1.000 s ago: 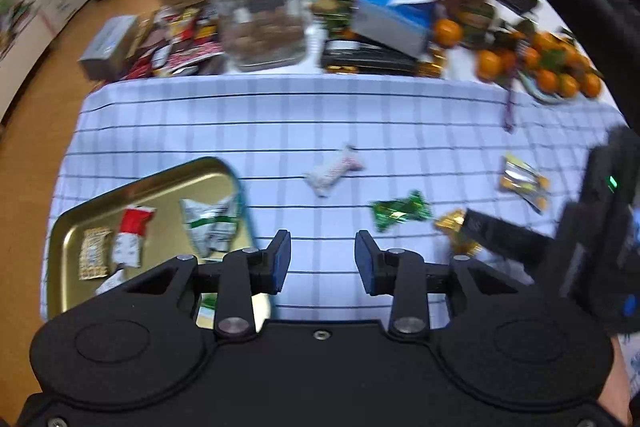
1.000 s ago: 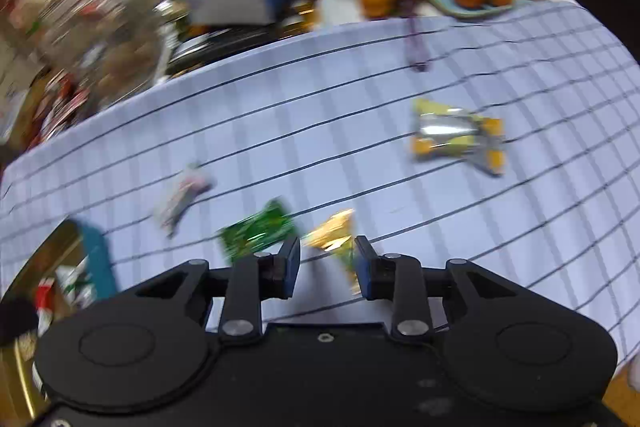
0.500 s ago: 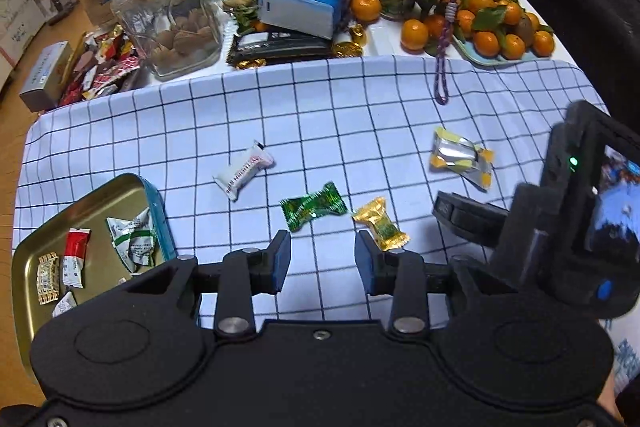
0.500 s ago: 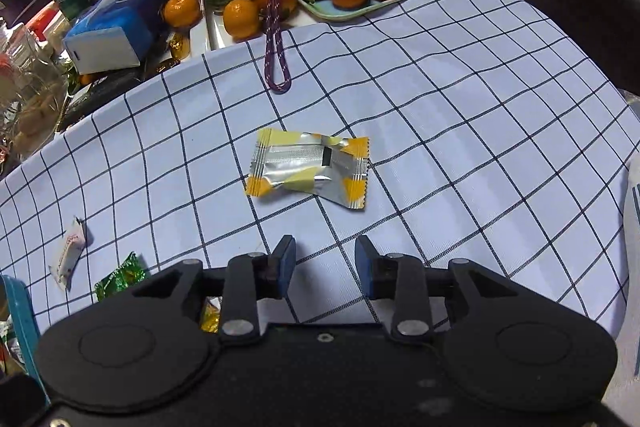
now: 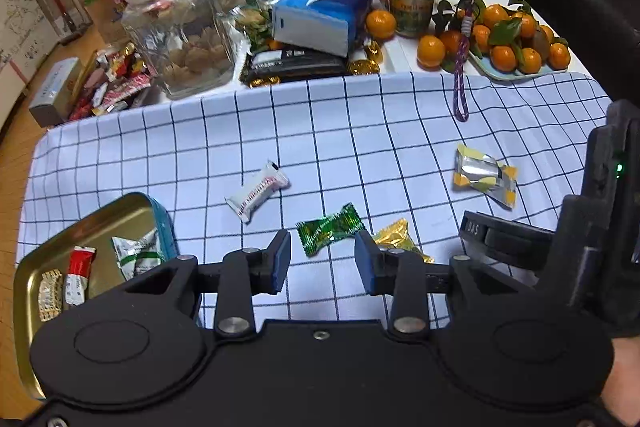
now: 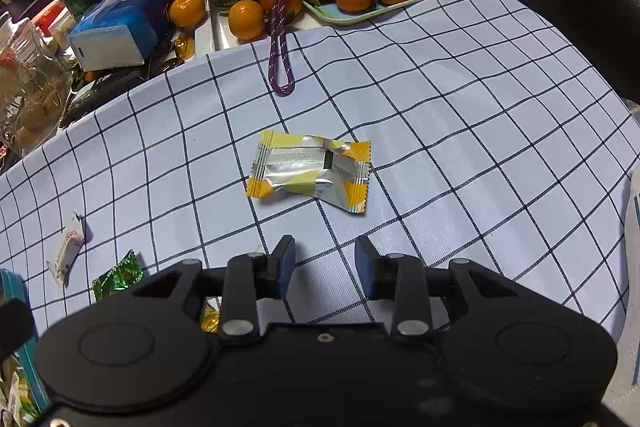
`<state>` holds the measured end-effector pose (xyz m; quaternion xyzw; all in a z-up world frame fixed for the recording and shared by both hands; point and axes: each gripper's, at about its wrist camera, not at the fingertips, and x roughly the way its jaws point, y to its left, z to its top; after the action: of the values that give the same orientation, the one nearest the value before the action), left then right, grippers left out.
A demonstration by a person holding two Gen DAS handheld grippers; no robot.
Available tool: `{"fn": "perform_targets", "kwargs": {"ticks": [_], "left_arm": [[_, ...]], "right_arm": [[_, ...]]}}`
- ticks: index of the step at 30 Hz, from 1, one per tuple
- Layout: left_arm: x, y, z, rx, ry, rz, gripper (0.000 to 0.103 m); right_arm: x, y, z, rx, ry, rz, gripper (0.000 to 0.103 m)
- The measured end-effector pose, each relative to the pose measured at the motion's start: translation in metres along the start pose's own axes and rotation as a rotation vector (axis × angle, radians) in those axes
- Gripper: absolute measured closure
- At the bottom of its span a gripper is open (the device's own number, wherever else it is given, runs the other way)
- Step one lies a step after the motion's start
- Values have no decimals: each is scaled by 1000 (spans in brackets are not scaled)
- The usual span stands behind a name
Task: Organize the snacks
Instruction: 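Lower the left tool onto the white Hawthorn packet while right tool approaches silver-yellow packet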
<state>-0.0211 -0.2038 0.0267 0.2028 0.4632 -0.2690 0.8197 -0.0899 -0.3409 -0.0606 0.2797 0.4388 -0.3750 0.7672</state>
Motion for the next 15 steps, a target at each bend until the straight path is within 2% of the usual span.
{"fn": "perform_targets", "kwargs": {"ticks": [3, 7, 12, 15], "left_arm": [[1, 10, 2, -32, -8, -11, 57], [2, 20, 5, -65, -29, 7, 57], [15, 23, 9, -70, 15, 10, 57], [24, 23, 8, -75, 54, 10, 57]], "right_arm": [[-1, -3, 1, 18, 1, 0, 68], [-9, -6, 6, 53, -51, 6, 68], [-12, -2, 21, 59, -118, 33, 66], [-5, 6, 32, 22, -152, 4, 66]]}}
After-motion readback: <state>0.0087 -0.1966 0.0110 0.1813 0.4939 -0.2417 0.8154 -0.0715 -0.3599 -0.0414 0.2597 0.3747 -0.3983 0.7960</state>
